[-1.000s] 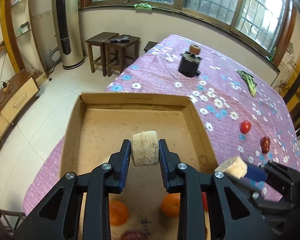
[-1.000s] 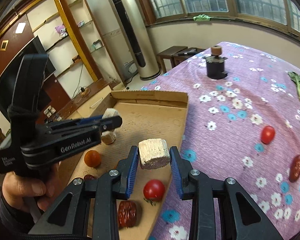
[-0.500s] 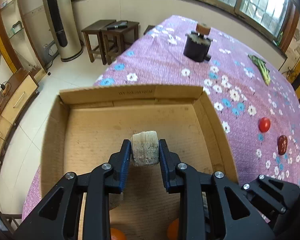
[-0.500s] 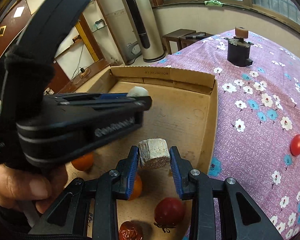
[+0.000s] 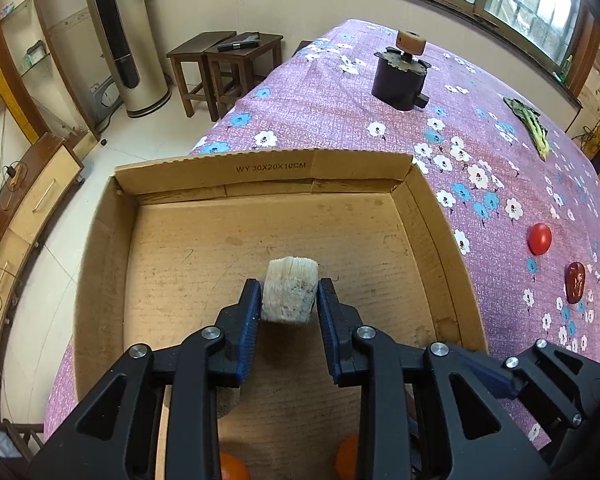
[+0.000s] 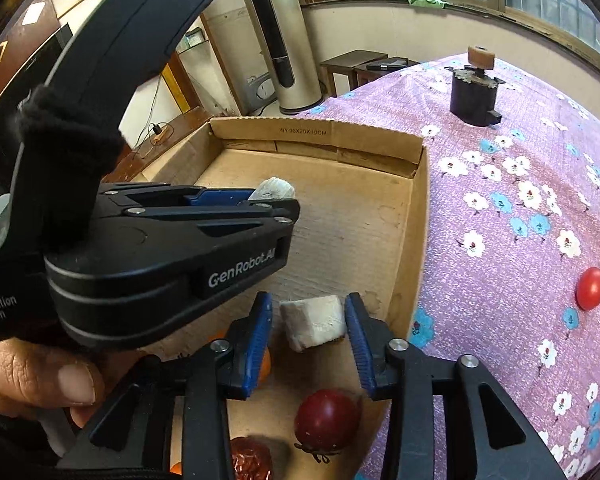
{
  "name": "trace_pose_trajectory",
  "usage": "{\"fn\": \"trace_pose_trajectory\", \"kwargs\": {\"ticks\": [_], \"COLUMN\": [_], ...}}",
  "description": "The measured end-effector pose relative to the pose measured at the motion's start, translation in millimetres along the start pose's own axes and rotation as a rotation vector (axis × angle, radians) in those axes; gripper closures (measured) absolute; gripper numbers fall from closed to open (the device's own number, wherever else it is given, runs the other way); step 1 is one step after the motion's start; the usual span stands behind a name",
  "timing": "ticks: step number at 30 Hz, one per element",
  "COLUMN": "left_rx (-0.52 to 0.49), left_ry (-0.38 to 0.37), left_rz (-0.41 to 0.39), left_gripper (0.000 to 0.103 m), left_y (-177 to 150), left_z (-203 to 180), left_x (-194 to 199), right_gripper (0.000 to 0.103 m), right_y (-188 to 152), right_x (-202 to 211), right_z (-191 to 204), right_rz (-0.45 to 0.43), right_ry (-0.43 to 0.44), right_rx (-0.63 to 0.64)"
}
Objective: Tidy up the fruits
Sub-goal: 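Open the left tool over the tray while the right tool releases its cube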
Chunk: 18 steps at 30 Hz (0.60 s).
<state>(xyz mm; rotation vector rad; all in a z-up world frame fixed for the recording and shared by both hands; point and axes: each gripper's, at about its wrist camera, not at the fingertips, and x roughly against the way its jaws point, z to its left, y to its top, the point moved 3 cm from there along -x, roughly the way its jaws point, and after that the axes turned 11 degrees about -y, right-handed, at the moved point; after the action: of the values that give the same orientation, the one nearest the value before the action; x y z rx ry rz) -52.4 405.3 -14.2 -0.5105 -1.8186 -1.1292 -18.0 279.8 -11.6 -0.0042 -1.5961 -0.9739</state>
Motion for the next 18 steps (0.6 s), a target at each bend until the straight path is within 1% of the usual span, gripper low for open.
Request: {"fn": "trace_pose_trajectory", "kwargs": {"ticks": [1, 3, 11, 14, 18], "left_rx": [0.0, -0.001, 0.009, 0.008, -0.004], "left_ry": [0.005, 0.009, -0.003, -0.012, -0.024], "left_rz": [-0.008, -0.029, -0.055, -0.065, -0.077], "left_gripper": [0.062, 0.052, 0.052, 0.052, 0.052], "left_y": [-0.7, -2.1, -8.5, -11.1, -14.4], "left_z": [-0.5, -1.3, -5.2, -9.2, -16.3], "left_x": [2.4, 7.8, 21.8, 27.9, 36.3], "right_gripper": [0.058, 0.058, 0.058, 0.058, 0.058], "right_y": [-0.3, -0.8, -8.0, -15.7, -24.5], "right_x": [2.8, 8.9, 29.4, 42.0, 56.1], "right_z": [-1.0, -4.0, -12.9, -12.8, -22.9], "right_rz": [-0.005, -0.014, -0.044, -0.056, -0.075], "right_ry": [-0.001, 0.003, 0.003, 0.003, 0.001], "right_rx": [-0.001, -0.006, -0.023, -0.034, -0.062]}}
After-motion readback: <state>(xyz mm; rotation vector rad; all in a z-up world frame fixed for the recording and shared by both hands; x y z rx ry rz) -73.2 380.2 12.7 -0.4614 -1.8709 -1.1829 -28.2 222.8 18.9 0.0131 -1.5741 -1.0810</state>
